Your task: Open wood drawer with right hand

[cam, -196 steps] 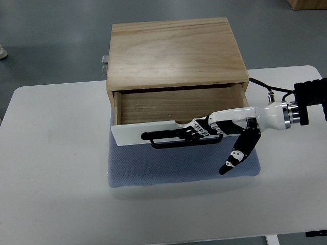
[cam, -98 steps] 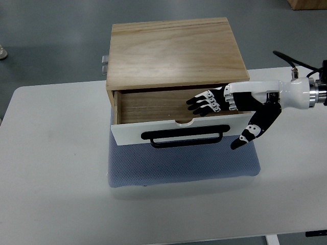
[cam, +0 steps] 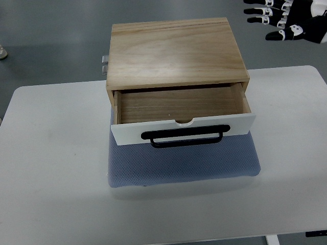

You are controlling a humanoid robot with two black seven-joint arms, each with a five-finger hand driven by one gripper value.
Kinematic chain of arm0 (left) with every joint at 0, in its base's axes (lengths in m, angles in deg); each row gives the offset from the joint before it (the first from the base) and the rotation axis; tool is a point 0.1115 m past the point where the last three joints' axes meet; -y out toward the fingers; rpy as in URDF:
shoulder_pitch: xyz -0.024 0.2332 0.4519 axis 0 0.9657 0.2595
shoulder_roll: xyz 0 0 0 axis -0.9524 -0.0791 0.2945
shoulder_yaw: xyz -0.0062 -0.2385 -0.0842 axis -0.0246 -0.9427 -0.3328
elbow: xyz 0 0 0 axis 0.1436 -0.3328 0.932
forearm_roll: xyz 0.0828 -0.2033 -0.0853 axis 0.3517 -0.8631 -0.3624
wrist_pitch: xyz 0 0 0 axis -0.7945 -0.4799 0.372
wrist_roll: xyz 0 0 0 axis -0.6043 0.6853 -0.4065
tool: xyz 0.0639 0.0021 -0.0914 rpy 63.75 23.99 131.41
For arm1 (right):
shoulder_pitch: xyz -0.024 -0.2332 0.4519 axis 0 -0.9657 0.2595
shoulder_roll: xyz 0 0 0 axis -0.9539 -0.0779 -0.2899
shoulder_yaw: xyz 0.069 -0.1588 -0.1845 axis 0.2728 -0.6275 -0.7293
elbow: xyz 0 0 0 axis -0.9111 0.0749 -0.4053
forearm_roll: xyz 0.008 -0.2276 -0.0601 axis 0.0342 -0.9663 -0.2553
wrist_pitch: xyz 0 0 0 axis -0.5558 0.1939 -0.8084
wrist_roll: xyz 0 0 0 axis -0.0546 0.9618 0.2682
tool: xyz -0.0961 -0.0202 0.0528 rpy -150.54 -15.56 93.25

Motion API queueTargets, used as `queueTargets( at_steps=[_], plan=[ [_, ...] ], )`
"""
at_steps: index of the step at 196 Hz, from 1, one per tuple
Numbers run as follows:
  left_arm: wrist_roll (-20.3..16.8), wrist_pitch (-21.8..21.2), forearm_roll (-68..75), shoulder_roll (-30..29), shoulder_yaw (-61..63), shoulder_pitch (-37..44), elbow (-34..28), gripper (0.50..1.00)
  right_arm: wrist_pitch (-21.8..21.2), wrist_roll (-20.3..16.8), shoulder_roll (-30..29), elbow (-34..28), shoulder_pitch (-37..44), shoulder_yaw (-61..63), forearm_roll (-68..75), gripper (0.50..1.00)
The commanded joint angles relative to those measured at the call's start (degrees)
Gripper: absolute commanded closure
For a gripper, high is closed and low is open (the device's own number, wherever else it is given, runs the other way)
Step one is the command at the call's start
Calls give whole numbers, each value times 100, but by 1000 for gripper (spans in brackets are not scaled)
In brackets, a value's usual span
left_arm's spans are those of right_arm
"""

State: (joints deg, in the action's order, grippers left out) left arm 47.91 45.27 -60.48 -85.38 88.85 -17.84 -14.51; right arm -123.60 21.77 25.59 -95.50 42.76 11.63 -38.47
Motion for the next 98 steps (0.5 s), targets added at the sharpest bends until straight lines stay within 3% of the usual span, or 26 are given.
queueTargets(
  at_steps=[1,56,76,98],
  plan=[
    [-1,0,0,0,-3,-1,0,500,108,-113,-583,966,-292,180,598,550],
    [-1,0,0,0,-3,-1,0,500,301,-957,-1840,2839,-626,180,1987,550],
    [-1,0,0,0,-3,-1,0,500,442,-1353,-2043,3041,-740,180,2620,550],
    [-1,0,0,0,-3,-1,0,500,793,-2073,-2253,3076,-942,180,3306,548]
  ],
)
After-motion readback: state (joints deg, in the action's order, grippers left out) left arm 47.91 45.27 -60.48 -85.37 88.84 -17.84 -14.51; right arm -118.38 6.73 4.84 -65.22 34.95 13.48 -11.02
